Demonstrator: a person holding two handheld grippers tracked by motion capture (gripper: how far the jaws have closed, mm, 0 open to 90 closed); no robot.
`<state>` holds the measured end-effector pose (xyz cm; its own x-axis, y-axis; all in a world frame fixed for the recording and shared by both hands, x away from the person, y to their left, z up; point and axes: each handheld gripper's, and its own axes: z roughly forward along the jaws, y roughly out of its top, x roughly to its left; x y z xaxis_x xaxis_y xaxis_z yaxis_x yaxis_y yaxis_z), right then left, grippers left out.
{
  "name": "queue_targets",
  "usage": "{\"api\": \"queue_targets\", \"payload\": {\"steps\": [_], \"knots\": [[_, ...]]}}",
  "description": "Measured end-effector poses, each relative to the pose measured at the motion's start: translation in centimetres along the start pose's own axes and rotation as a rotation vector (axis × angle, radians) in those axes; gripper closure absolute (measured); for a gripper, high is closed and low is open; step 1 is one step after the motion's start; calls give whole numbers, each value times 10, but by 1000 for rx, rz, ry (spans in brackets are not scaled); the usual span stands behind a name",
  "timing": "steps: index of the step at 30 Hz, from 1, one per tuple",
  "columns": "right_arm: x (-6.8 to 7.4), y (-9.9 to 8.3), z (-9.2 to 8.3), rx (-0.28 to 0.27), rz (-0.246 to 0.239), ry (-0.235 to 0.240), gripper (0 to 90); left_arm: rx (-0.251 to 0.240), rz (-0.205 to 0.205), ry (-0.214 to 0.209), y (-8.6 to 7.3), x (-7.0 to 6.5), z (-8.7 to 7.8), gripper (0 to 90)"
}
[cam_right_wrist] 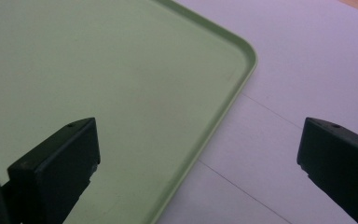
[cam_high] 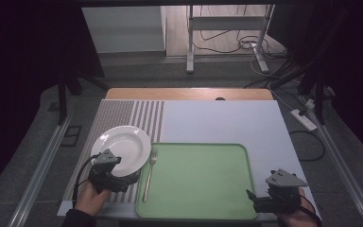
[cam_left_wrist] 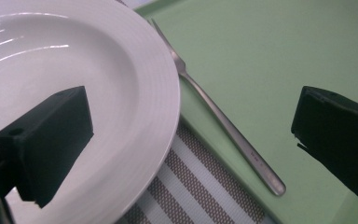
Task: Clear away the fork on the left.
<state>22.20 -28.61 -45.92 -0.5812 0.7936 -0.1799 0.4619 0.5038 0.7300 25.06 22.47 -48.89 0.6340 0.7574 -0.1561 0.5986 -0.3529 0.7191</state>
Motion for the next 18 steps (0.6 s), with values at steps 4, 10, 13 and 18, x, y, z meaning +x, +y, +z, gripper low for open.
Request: {"api": "queue_targets", "payload": {"steps": [4, 10, 13, 18], "knots": [[0, 0, 0, 0, 1, -2, 0, -10, -12, -5, -6, 0, -6, 0], [0, 0, 0, 1, 4, -7, 0, -13, -39, -5, -16, 0, -14, 0], [0, 0, 0, 2, 4, -8, 0, -9, -48, 1, -20, 0, -17, 0], [0, 0, 0, 2, 6, -13, 0, 5, -53, 12, -27, -2, -22, 0]]}}
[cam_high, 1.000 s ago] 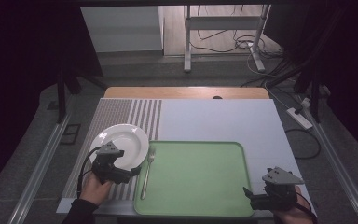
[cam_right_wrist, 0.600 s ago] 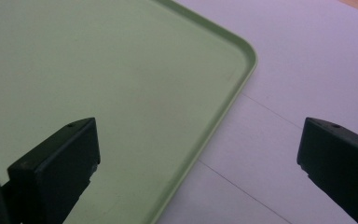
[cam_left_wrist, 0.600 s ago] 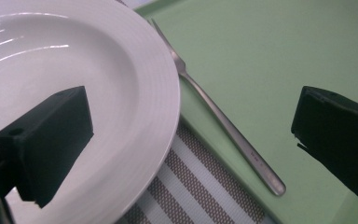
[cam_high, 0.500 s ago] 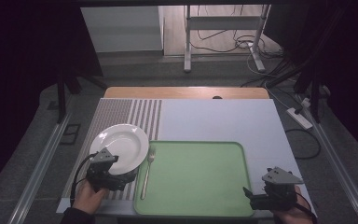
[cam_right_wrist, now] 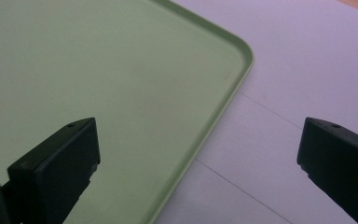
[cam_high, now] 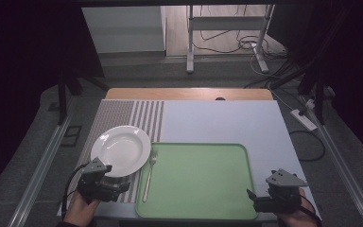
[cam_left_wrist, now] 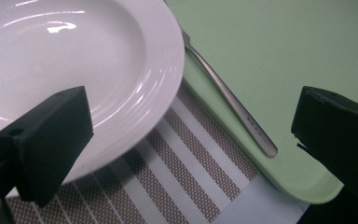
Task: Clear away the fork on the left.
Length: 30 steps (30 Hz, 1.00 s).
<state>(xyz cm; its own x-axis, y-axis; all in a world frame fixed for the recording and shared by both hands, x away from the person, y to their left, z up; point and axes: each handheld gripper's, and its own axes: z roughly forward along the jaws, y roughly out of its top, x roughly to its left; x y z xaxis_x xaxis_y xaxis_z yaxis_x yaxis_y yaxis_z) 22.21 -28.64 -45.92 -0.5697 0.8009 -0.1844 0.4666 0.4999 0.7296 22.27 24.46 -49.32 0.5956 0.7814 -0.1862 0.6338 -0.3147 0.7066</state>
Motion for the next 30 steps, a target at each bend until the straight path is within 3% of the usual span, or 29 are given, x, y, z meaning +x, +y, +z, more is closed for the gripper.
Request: {"api": "queue_targets", "payload": {"steps": [3, 7, 12, 17, 30], "knots": [[0, 0, 0, 0, 0, 0, 0, 20, 8, 20, -4, -2, -2, 0], [0, 0, 0, 0, 1, -3, 0, -6, -3, 31, -8, -3, -9, 0], [0, 0, 0, 0, 2, -4, 0, -6, -2, 48, -10, -5, -12, 0], [0, 0, 0, 1, 2, -5, 0, 18, 18, 78, -12, -9, -16, 0], [0, 0, 0, 4, 1, -8, 0, -4, -16, 53, -18, -8, -24, 0]]}}
